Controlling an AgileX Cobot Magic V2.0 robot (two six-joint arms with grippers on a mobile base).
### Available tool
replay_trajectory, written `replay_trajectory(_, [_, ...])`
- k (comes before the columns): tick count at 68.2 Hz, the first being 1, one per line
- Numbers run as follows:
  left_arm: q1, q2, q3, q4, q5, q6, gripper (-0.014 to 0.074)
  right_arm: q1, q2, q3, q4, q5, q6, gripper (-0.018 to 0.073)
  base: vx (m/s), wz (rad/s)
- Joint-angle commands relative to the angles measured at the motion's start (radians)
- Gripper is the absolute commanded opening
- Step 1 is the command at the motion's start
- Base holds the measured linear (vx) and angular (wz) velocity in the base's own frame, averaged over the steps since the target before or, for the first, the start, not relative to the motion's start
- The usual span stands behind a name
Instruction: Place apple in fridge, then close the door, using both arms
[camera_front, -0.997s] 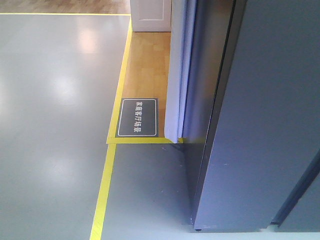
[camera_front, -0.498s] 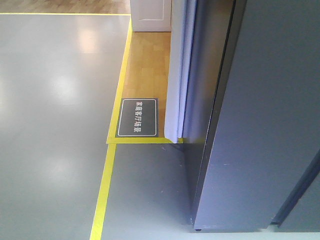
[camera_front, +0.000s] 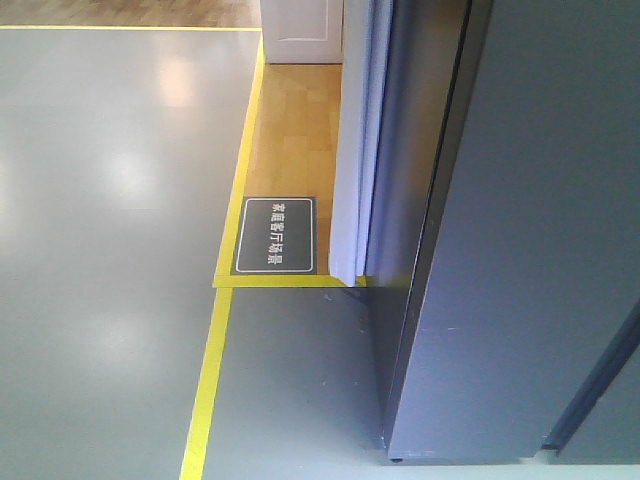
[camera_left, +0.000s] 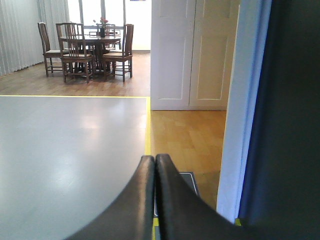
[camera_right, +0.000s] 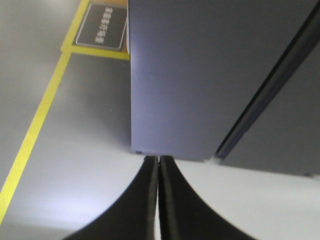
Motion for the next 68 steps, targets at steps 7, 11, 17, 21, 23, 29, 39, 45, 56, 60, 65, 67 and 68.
replay_trajectory(7, [0.003, -0.016, 0.027, 0.001, -0.069, -0.008, -0.0006, 0.005, -0.061, -0.008, 0.046, -0.225, -0.002, -0.0002, 0.00, 0.00])
replay_trajectory(11, [0.003, -0.016, 0.027, 0.001, -0.069, -0.008, -0.0006, 0.005, -0.081, 0.032, 0.068, -0.321, -0.002, -0.0002, 0.00, 0.00])
replay_trajectory(17, [0.003, -0.016, 0.027, 0.001, -0.069, -0.008, -0.0006, 0.005, -0.109, 0.127, 0.094, -0.475, -0.002, -0.0002, 0.00, 0.00])
replay_trajectory(21, [0.003, -0.016, 0.027, 0.001, -0.069, -0.008, -0.0006, 0.005, -0.132, 0.210, 0.109, -0.584, -0.002, -0.0002, 0.00, 0.00])
replay_trajectory(23, [0.003, -0.016, 0.027, 0.001, -0.069, -0.008, -0.0006, 0.005, -0.142, 0.247, 0.119, -0.629, -0.002, -0.0002, 0.00, 0.00])
replay_trajectory(29, [0.003, -0.016, 0.027, 0.001, -0.069, -0.008, -0.0006, 0.006, -0.174, 0.352, 0.157, -0.746, -0.002, -0.0002, 0.00, 0.00])
replay_trajectory(39, [0.003, -0.016, 0.027, 0.001, -0.069, -0.008, -0.0006, 0.053, -0.241, 0.514, 0.166, -0.881, -0.002, -0.0002, 0.00, 0.00])
replay_trajectory(45, [0.003, -0.016, 0.027, 0.001, -0.069, -0.008, -0.0006, 0.075, -0.273, 0.602, 0.166, -0.964, -0.002, -0.0002, 0.00, 0.00])
replay_trajectory(56, [0.003, -0.016, 0.027, 0.001, -0.069, -0.008, -0.0006, 0.097, -0.273, 0.682, 0.172, -1.056, -0.014, -0.0002, 0.00, 0.00])
replay_trajectory(60, [0.003, -0.016, 0.027, 0.001, -0.069, -0.008, -0.0006, 0.105, -0.273, 0.683, 0.167, -1.071, -0.019, -0.0002, 0.00, 0.00])
replay_trajectory(65, [0.003, -0.016, 0.027, 0.001, -0.069, -0.008, -0.0006, 0.107, -0.271, 0.683, 0.162, -1.089, -0.028, -0.0002, 0.00, 0.00])
replay_trajectory(67, [0.003, -0.016, 0.027, 0.001, -0.069, -0.008, -0.0006, 0.107, -0.271, 0.683, 0.161, -1.095, -0.030, -0.0002, 0.00, 0.00])
replay_trajectory(68, [0.003, -0.016, 0.027, 0.001, -0.069, -0.008, -0.0006, 0.107, -0.270, 0.683, 0.160, -1.097, -0.030, -0.0002, 0.00, 0.00])
